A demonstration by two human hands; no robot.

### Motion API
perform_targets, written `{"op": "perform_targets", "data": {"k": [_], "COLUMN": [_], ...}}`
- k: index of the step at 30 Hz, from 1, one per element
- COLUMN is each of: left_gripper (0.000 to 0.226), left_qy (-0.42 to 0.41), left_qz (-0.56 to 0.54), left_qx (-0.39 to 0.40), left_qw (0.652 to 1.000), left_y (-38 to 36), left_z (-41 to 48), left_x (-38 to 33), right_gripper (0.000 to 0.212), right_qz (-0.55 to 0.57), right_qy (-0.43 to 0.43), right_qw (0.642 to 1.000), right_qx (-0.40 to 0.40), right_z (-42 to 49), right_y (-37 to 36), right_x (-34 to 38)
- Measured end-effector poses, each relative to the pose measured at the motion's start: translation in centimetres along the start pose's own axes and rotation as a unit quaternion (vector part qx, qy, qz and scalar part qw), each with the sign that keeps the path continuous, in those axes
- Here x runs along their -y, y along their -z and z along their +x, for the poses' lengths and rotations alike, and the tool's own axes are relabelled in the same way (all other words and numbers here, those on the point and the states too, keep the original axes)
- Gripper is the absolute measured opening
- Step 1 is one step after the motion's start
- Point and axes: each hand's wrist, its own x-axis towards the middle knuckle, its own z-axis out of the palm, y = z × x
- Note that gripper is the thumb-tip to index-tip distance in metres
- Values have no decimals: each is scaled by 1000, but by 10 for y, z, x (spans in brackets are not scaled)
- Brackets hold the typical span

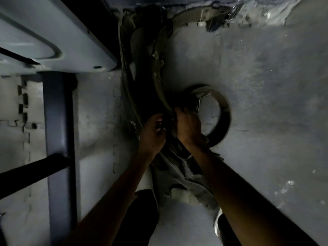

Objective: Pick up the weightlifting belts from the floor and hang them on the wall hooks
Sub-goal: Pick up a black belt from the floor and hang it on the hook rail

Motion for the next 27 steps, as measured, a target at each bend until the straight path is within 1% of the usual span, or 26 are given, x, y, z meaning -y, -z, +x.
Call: {"op": "perform_targets", "data": {"k": [2,5,8,10,11,12,13,14,15,16,18,19,24,27], "left_gripper": [42,43,52,59,61,59,48,33,19,13,18,22,33,34], "left_qy": [11,58,99,109,94,72,44,9,-19,-46,-86,-103,-162,-218], "left_qz": [-35,-101,-131,-220,-265,-312,-358,-399,-415,-417,-394,-383,-360,-329], "left_qx": [-2,-8,-28,-15,-2,4,5,8,9,9,7,11,-14,-17], "left_qw": [999,993,986,969,960,947,933,917,910,907,915,918,918,919], "left_y": [2,10,25,43,54,64,73,82,90,97,109,113,142,167], "left_z": [1,-8,-24,-41,-52,-60,-69,-77,-85,-98,-128,-146,-242,-296], "left_x": [-3,-28,-75,-122,-152,-179,-209,-242,-272,-306,-369,-400,-538,-600], "right_gripper": [45,50,53,48,43,38,35,33,32,30,23,22,25,26], "right_qz": [51,124,184,205,235,277,317,344,373,405,472,491,513,546], "right_qy": [-22,-44,-51,-39,-30,-17,-7,1,4,6,5,12,61,69], "right_qw": [998,991,981,977,970,957,943,933,921,907,875,865,854,834], "right_qx": [-7,-25,-27,-42,-62,-83,-100,-108,-111,-114,-108,-102,-56,-26], "right_z": [-1,-14,-35,-52,-61,-70,-80,-91,-101,-114,-144,-158,-221,-247], "right_y": [13,54,115,166,194,223,250,281,308,340,405,438,587,671], "right_x": [5,14,26,36,42,47,51,57,61,65,68,68,76,97]}}
